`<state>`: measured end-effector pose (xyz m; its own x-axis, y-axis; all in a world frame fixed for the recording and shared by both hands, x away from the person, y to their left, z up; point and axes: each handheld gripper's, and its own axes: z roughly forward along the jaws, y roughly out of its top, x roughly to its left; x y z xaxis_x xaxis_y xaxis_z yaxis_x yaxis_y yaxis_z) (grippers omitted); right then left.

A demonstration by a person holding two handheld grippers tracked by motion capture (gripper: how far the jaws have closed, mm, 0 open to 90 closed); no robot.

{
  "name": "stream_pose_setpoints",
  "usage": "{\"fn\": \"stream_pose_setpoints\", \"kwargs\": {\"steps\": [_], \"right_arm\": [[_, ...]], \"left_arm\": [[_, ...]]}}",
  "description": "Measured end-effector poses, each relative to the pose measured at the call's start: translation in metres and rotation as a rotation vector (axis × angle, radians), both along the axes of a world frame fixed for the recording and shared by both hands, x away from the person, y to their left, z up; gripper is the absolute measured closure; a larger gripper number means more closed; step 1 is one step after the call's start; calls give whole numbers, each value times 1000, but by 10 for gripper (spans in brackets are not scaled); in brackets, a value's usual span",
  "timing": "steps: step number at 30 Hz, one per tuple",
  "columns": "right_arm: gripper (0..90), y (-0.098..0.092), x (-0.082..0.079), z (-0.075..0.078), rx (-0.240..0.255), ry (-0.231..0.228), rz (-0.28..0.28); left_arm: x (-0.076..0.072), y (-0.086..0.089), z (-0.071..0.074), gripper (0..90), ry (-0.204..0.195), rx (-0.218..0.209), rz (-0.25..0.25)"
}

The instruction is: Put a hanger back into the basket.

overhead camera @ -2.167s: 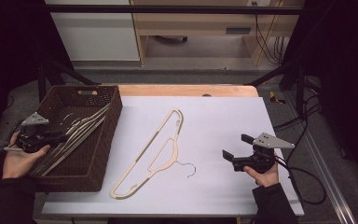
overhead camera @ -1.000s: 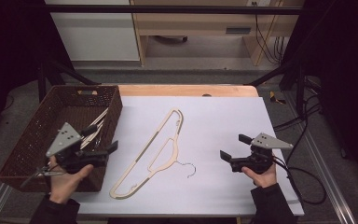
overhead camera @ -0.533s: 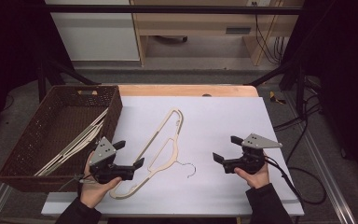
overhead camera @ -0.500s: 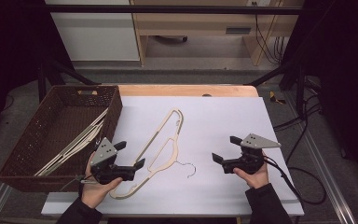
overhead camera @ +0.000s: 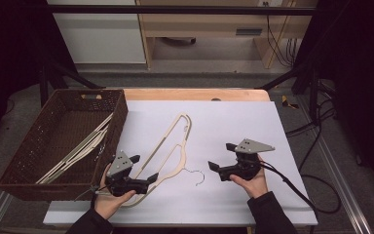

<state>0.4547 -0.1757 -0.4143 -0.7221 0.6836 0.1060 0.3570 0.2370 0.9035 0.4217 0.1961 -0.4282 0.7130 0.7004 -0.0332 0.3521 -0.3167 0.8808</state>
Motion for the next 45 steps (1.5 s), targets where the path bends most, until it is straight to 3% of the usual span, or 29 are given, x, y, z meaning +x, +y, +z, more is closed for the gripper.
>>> {"fn": "stream_pose_setpoints", "kwargs": {"steps": [11,27,32,36,45], "right_arm": [[105,36,9,-17,-77,53,47],[269,72,28,-45,-187,122,71],[363,81,31,-49,-189,135,107],[429,86,33,-57,-237,144,127],[638,92,32,-65,-274,158,155]], "left_arm": [[-2,4,-8,93,14,-18,-22],[-3,3,-21,94,32,12,-47],[-2,2,-23,94,41,17,-47],[-1,2,-24,97,42,12,-48],[-1,0,-25,98,49,14,-49]]}}
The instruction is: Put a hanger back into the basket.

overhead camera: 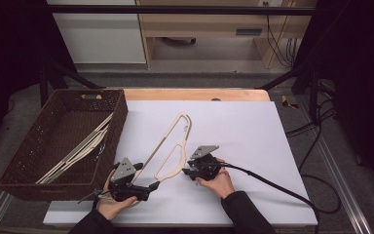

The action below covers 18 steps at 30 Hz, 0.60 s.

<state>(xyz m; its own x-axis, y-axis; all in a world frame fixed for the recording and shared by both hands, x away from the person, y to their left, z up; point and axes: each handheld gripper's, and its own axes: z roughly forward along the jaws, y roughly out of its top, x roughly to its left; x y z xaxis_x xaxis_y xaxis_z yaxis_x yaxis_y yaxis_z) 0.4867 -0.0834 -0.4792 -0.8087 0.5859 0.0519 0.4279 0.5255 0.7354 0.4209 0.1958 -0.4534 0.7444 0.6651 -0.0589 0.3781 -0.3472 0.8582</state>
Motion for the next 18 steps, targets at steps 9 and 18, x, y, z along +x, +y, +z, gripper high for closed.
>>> {"fn": "stream_pose_setpoints", "kwargs": {"steps": [9,18], "right_arm": [[775,2,-3,-1,-41,-19,12],[887,1,2,0,-40,13,19]], "left_arm": [[-1,-4,-1,98,4,7,-6],[0,-7,-1,99,5,24,-10]]}}
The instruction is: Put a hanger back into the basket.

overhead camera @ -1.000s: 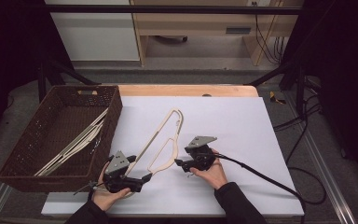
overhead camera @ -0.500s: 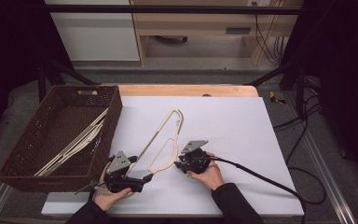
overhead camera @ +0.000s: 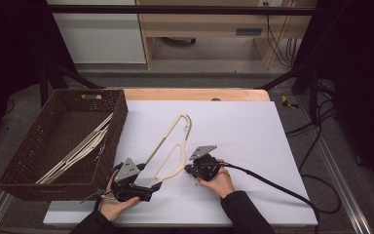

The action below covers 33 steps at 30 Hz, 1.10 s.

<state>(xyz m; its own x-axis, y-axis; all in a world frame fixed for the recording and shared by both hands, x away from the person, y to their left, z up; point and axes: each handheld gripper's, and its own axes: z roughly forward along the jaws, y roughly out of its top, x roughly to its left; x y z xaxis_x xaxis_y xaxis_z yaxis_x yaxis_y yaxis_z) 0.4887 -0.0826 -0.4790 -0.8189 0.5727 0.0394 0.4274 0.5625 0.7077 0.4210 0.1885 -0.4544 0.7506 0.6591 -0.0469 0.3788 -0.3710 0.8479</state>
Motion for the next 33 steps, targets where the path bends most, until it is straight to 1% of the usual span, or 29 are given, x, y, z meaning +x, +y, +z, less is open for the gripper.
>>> {"fn": "stream_pose_setpoints", "kwargs": {"steps": [2,9,10,11,13,14,16,17,20,23,24,25,26,27,28,30,32,33], "right_arm": [[888,0,1,1,3,16,-5],[890,-1,2,2,11,15,5],[890,-1,2,3,12,17,2],[890,-2,2,4,12,14,11],[890,-3,2,7,26,10,8],[890,-4,2,9,22,10,15],[891,-6,2,13,29,4,15],[891,-6,1,15,34,9,9],[891,-8,1,21,45,6,16],[891,-10,1,26,54,-3,18],[891,-11,1,27,55,-16,31],[891,-11,1,27,60,-16,26],[891,-11,0,29,53,-1,14],[891,-11,-1,30,50,4,14],[891,-12,-1,30,53,-3,21],[891,-11,-2,33,54,0,13],[891,-11,-4,35,46,-1,8],[891,-10,-4,37,44,-7,12]], "left_arm": [[1,-1,0,99,1,6,-1],[3,-5,1,102,1,15,-8],[4,-6,2,105,3,19,-10],[5,-7,3,106,3,20,-13],[8,-10,4,113,11,30,-17],[10,-13,5,114,13,39,-16],[13,-17,6,122,20,56,-19],[14,-19,7,123,23,65,-26],[18,-29,11,137,30,87,-37],[21,-42,12,167,19,125,-52],[22,-46,12,179,20,134,-55],[24,-50,12,186,21,145,-57],[25,-53,12,191,24,159,-60],[27,-57,11,202,25,167,-62],[28,-60,11,213,29,173,-61],[32,-65,9,236,26,184,-62],[35,-69,6,253,32,190,-58],[37,-70,5,268,36,198,-64]]}}
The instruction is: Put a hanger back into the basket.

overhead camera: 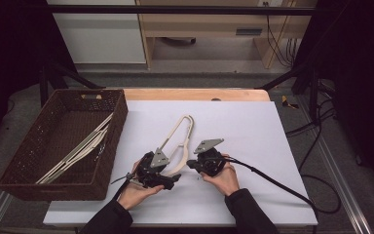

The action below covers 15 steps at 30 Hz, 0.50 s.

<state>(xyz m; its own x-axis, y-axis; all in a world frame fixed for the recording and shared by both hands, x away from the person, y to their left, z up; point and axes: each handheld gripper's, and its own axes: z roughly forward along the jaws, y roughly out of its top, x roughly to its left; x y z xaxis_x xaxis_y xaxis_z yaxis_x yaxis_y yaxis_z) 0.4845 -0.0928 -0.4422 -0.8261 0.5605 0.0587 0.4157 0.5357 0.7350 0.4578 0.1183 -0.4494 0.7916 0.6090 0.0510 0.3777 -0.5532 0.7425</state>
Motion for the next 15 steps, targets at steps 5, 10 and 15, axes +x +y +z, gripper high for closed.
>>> {"fn": "stream_pose_setpoints", "kwargs": {"steps": [5,10,15], "right_arm": [[891,3,-4,8,-2,-14,-1],[891,3,-6,12,9,-17,0],[891,1,-7,16,14,-18,9]], "left_arm": [[2,-4,-6,329,24,32,-10],[3,-6,-7,438,34,52,-18],[3,-9,-6,553,28,69,-13]]}}
